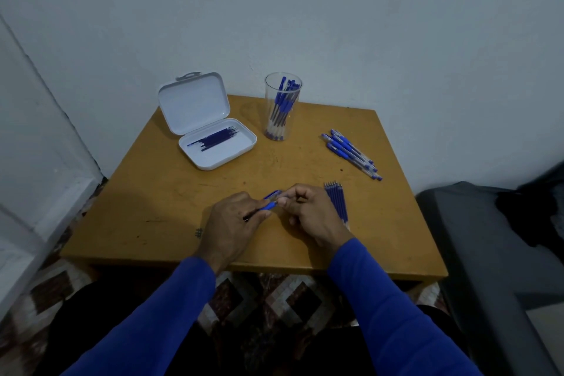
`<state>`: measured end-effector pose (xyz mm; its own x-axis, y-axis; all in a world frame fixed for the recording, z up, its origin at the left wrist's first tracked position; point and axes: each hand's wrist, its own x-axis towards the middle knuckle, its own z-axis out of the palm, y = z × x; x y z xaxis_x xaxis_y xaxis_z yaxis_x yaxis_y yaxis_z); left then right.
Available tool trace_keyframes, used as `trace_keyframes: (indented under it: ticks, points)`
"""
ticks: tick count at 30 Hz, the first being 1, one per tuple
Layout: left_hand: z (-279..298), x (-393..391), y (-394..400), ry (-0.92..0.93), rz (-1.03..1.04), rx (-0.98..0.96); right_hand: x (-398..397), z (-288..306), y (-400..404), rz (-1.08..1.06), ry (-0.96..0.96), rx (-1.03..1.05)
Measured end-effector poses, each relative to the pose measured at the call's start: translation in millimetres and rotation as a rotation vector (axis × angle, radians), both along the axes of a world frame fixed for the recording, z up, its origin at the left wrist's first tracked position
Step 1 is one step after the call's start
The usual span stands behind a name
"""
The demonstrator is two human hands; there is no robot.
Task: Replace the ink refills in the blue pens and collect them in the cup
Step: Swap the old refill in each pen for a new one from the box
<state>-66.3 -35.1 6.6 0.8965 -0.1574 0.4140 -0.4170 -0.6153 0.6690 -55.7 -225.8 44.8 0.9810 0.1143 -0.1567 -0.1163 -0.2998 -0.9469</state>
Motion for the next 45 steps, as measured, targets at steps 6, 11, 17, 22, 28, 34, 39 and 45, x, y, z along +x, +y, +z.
trace_keyframes:
  ticks: [6,11,17,22,28,34,39,45]
  points:
    - [3,-1,-1,0.001,0.032,-0.027,2,7,1,-0.02,0.058,0.065]
    - [5,0,-1,0.029,0.093,-0.049,14,-2,3,-0.022,-0.034,-0.225]
    - [5,0,0,0.062,0.113,-0.063,21,-7,21,0.058,-0.198,-0.698]
    - [6,1,-1,0.083,0.112,-0.07,16,-8,20,-0.034,-0.173,-0.59]
    - [5,1,-1,0.098,0.091,-0.079,3,0,7,-0.262,0.062,0.232]
    - [2,2,-2,0.101,0.068,-0.043,1,-6,-2,-0.261,0.026,0.379]
    - [3,2,-2,0.096,0.057,-0.023,-3,-4,-4,-0.162,-0.008,0.372]
    - [3,1,-2,0.096,0.05,0.02,-5,0,-4,-0.069,-0.004,0.335]
